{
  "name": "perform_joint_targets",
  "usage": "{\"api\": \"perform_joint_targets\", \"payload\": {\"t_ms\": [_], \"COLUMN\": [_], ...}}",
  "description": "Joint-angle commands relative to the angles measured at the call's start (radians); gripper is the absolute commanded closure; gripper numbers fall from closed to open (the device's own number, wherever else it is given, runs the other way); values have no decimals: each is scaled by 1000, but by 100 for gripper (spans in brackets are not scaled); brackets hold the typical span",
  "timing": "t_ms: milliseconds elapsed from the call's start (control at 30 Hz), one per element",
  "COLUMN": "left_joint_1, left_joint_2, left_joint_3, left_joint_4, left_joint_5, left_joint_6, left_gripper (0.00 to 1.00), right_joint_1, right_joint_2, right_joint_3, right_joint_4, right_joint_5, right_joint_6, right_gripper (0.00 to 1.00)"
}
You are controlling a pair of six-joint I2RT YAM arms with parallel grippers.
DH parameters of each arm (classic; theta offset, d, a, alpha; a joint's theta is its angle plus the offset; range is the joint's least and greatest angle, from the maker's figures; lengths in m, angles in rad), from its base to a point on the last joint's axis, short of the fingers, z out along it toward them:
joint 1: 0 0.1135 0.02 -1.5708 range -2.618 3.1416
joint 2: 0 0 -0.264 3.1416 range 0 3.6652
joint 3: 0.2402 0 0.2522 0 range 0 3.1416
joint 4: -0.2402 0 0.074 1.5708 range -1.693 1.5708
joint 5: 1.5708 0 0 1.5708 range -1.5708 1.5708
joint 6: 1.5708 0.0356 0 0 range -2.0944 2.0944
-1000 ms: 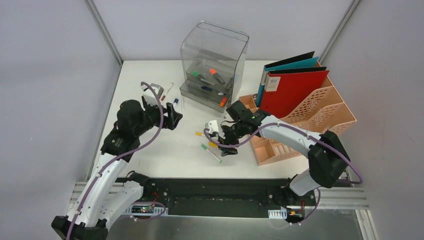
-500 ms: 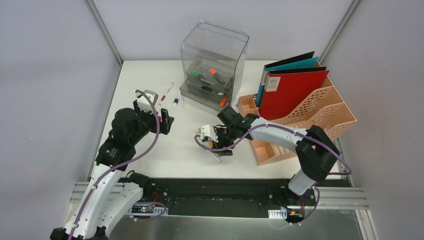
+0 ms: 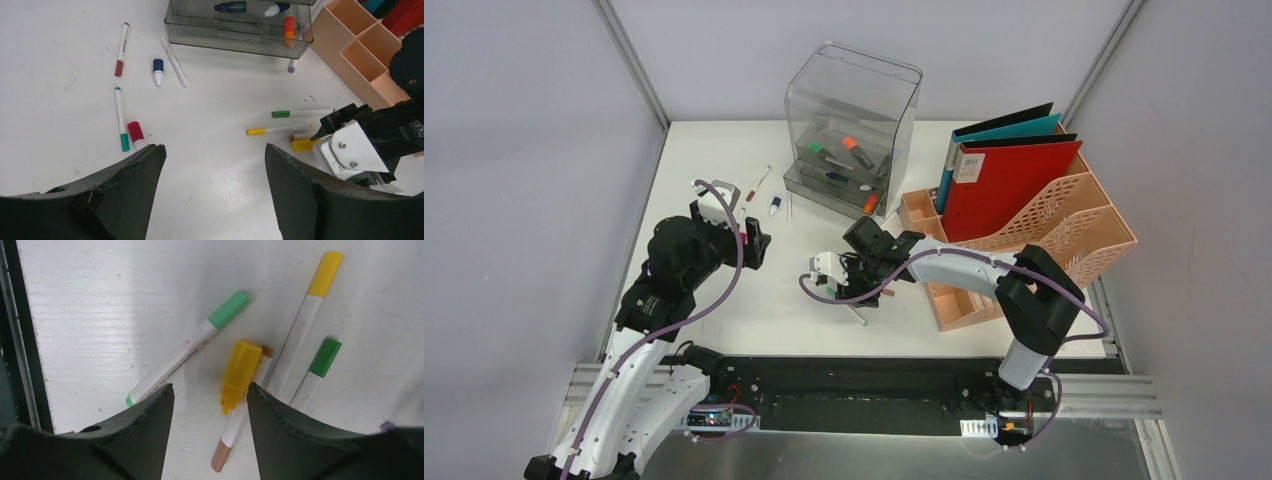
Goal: Organize the desk
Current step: Pick up the stationery from the center of the board.
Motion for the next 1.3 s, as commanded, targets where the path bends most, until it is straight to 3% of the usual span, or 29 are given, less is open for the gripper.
{"api": "perform_joint_targets", "payload": {"t_ms": [0, 533, 800, 1000, 1267], "left_joint_1": [12, 11, 12, 12, 11], "left_joint_2": [0, 1, 2, 1, -2], "left_joint_3": [3, 2, 2, 2, 2], "left_joint_4": [9, 8, 7, 7, 6], "left_joint_5": [-12, -16, -11, -13, -9], "left_joint_6": [23, 23, 23, 23, 23], "left_gripper": [24, 24, 24, 24, 24], "right_joint_1": [2, 3, 4, 4, 4], "right_joint_2": [11, 85, 124, 149, 135], "right_joint_3": [48, 86, 102, 130, 180], "right_joint_4": [40, 10, 1, -30, -88], "right_joint_5": [37, 58, 100, 122, 110], "right_joint_6": [30, 43, 52, 63, 87], "right_gripper": [42, 58, 61, 74, 100]}}
